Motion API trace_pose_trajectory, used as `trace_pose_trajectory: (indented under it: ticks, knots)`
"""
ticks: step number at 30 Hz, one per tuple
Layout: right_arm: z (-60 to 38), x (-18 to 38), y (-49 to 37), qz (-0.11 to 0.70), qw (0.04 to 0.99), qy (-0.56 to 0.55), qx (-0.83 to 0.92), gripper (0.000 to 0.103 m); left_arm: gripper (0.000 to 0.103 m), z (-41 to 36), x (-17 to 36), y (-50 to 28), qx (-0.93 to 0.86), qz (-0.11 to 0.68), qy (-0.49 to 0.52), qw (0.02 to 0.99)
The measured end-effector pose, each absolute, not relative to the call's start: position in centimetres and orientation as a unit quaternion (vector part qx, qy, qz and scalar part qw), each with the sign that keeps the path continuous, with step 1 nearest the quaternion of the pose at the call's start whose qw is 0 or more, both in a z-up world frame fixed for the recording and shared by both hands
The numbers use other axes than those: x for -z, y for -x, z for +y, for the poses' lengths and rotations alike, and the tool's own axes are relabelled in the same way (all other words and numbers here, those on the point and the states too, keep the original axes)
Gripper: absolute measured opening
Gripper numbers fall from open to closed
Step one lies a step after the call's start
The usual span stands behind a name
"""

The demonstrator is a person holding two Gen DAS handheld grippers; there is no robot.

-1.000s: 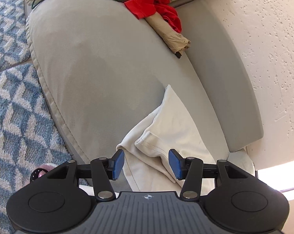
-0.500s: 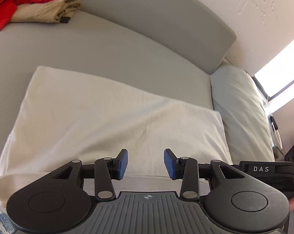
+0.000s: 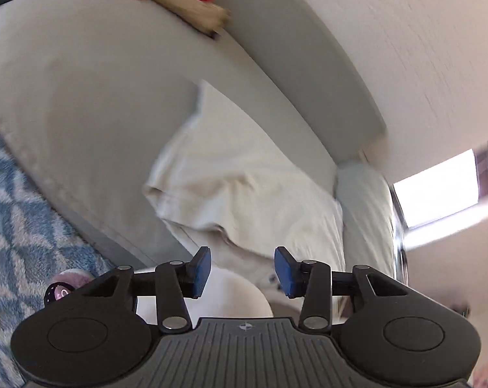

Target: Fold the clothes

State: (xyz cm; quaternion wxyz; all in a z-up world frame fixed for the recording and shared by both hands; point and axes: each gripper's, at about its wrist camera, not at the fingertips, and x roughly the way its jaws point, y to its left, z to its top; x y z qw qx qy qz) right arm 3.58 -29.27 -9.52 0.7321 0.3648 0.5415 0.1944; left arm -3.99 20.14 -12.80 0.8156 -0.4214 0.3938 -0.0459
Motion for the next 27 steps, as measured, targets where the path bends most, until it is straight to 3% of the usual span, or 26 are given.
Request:
trace_pose_trajectory:
  ticks: [4,13,19,27]
  knots:
    - [-30.0,9.6,-2.9,0.486,0.760,-0.410,-0.134,0.038,0.041,22.2,15.6,3.7,-0.042,0.373,0.493,0.785]
    - [-34.0,8.2,-2.7,0.408,0.809,-0.418,-0.066,0.039,0.032,20.7,17.2,-0.3,-0.044,0.425,0.403,0.810]
    - [-36.4,10.2,-3.7,0.403,0.818,-0.410,0.028,0.039,0.029,20.1,17.8,-0.7,-0.028,0.429,0.401,0.809]
    - [-36.1,13.5,-7.9,0.453,0.811,-0.370,0.024,0.039,0.029,20.4,18.7,-0.7,-0.015,0.421,0.425,0.801]
